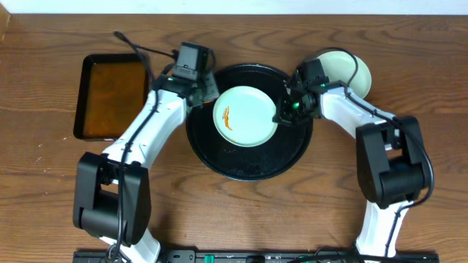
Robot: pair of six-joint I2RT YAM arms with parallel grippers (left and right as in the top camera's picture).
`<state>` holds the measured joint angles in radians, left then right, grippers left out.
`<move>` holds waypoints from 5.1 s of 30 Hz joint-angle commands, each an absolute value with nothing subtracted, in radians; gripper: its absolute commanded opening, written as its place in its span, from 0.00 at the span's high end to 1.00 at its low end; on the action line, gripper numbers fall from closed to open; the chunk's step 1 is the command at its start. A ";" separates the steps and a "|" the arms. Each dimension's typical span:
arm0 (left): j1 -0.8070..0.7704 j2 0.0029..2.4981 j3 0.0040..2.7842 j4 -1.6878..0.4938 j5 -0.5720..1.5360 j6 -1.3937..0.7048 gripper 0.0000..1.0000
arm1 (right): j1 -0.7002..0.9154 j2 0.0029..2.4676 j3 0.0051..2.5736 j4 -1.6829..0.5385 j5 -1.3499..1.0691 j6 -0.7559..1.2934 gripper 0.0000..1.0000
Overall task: Clean dirty plates on tray and stack at the side
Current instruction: 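Carry the sponge with the left gripper onto the green plate, then scrub the green plate with the left-held sponge while the right gripper holds it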
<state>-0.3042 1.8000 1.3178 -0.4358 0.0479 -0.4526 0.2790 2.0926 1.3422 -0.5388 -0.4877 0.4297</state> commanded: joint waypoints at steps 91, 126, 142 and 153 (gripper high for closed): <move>-0.381 2.104 1.378 -0.364 -0.302 -0.575 0.92 | 0.445 2.150 1.473 -0.651 0.138 0.553 0.99; -0.418 2.112 1.378 -0.319 0.059 -0.673 0.92 | 0.445 2.150 1.473 -0.648 0.138 0.553 0.99; -0.380 2.073 1.400 -0.376 -0.398 -0.485 0.92 | 0.445 2.150 1.473 -0.649 0.138 0.553 0.99; -0.383 1.943 1.399 -0.352 -0.305 -0.492 0.92 | 0.445 2.150 1.473 -0.646 0.138 0.553 0.99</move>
